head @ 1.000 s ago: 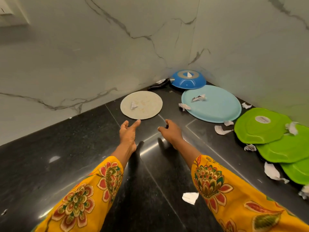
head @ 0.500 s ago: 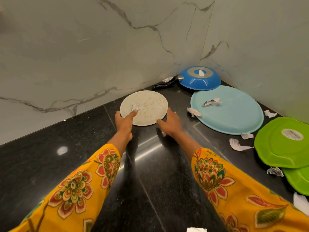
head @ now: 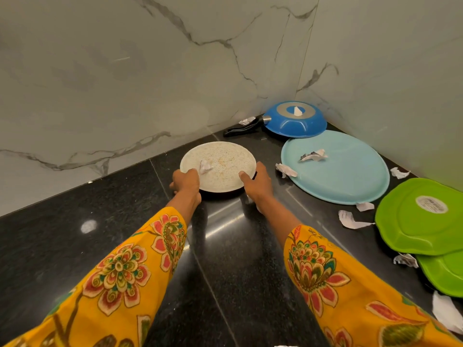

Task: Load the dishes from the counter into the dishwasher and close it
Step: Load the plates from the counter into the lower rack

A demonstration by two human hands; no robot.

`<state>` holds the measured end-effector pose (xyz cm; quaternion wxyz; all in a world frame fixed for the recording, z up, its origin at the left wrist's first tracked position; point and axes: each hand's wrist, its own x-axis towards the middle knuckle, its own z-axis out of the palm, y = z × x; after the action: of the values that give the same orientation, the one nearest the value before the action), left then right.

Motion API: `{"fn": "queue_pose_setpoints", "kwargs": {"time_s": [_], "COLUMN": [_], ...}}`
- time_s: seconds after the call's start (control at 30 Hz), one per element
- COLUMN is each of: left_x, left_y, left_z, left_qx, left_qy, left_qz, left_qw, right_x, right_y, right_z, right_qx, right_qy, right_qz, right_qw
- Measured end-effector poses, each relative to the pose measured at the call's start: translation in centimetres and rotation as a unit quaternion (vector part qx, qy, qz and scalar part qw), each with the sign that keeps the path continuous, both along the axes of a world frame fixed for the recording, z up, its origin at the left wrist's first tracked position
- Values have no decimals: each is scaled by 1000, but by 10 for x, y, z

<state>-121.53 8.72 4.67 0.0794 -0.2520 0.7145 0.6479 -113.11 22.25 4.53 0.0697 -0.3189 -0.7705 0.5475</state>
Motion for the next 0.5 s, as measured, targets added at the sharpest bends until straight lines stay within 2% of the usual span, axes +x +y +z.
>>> {"fn": "queue_pose_setpoints", "kwargs": {"time_s": [0.17, 0.27, 0.5], "left_x": [37, 56, 118], "left_y": [0, -5, -7], "left_z": [-6, -12, 2], "left_qx": [13, 29, 107], "left_qy": [23, 20, -10], "left_qz": [28, 7, -62], "left_qw": [999, 999, 992], "right_x": [27, 46, 104], "right_y": [3, 4, -5], "right_z": [1, 3, 9], "right_qx": [-36, -53, -165], "right_qy": [3, 12, 50], "right_qz": [-25, -51, -156], "right_qw": [999, 997, 973]}}
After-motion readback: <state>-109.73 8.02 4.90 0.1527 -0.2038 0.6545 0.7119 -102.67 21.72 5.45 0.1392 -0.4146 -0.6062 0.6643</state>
